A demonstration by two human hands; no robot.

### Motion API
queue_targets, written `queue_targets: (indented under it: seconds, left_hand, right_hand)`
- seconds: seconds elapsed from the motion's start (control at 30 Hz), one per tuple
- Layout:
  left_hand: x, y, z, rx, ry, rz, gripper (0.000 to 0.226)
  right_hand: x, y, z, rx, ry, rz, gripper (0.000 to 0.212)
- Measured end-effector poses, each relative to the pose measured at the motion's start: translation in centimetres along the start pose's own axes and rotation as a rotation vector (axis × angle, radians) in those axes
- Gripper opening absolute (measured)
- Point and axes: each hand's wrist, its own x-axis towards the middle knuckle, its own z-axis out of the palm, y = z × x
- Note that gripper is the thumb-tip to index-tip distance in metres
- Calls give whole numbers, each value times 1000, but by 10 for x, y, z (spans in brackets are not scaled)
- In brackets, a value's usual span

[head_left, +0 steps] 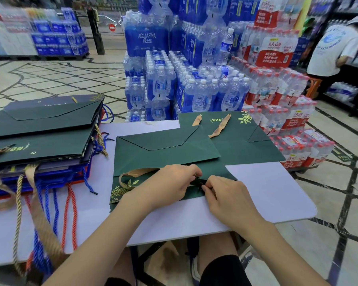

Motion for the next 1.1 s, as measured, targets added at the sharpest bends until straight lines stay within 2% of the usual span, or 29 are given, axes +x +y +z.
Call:
queue_targets:
  seconds: [0.23, 0.4, 0.5, 0.6, 0.7, 0.83, 1.1]
  left_hand:
    - [2, 2, 5, 110, 39, 27, 34]
    - [-6, 3, 5, 305, 176, 196, 41]
    - [-10, 0, 10, 373, 241, 267, 42]
    - [-13, 1, 14, 422, 252, 266, 47]
    - [-13, 1, 18, 414, 246, 233, 43]
    - [-10, 3, 15, 277, 251, 94, 40]
    - [-1, 1, 1, 182, 169, 9, 40]
  right_hand:
    - [-1, -7, -3, -92, 98, -75, 25]
    - [0, -2, -5, 86, 107, 47, 24]
    - [2, 0, -5, 146, 66, 100, 26]
    - [7, 0, -9, 201, -1, 156, 29]
    - [11, 0, -12, 294, -119, 262, 31]
    - [8, -4, -10, 57, -14, 62, 22]
    - [5, 3, -10, -27, 85, -27, 18]
